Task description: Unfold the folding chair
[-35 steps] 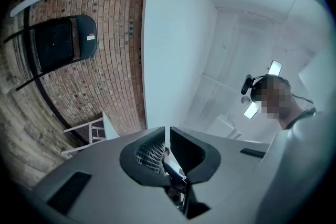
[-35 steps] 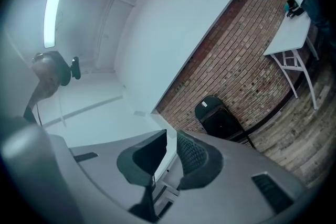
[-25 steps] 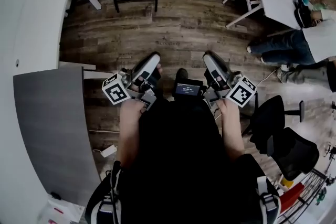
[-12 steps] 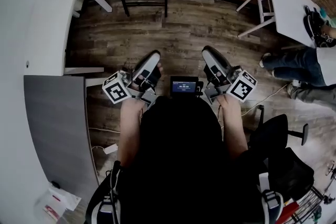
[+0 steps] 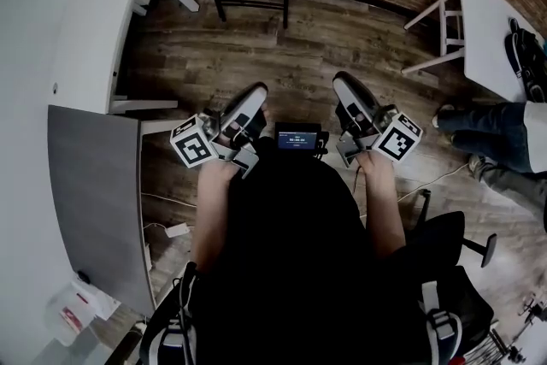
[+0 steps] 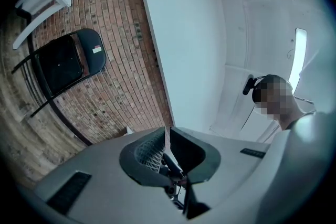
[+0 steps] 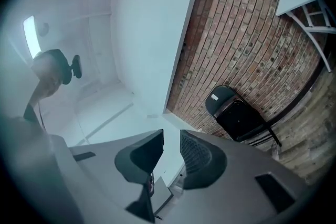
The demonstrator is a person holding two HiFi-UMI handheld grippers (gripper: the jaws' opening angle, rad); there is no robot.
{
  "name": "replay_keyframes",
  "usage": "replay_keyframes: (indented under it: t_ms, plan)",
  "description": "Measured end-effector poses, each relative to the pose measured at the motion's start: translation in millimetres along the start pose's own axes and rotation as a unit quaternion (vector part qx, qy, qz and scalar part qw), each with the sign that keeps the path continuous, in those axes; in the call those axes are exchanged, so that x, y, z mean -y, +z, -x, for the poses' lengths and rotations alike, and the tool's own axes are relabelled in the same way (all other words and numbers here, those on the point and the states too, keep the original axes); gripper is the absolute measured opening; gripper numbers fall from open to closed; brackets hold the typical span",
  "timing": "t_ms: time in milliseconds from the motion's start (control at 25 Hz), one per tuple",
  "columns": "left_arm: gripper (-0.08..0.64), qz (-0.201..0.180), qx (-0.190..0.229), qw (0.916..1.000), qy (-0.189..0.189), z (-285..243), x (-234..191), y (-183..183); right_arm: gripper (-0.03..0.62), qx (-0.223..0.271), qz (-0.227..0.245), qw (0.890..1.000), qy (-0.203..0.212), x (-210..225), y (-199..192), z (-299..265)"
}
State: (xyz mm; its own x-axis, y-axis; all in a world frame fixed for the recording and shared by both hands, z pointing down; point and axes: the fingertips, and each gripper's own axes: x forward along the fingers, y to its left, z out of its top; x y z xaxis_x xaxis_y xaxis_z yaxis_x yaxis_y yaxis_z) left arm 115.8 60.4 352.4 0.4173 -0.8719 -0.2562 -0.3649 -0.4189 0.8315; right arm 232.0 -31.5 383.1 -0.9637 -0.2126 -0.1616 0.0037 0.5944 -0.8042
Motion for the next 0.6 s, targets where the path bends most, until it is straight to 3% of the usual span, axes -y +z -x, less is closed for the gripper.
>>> replay_keyframes:
  t_ms: [240, 600]
  plan:
    - [0.025, 0.003, 0.006, 0.9999, 0.008, 3, -7, 2, 0.081, -0.010, 0.000, 1.000, 0.000, -1, -7, -5]
    - [0.025, 0.029, 0.017, 0.9994, -0.013, -26, -85, 100, 0.081, -0.013, 0.024, 0.999, -0.037, 36, 24, -98]
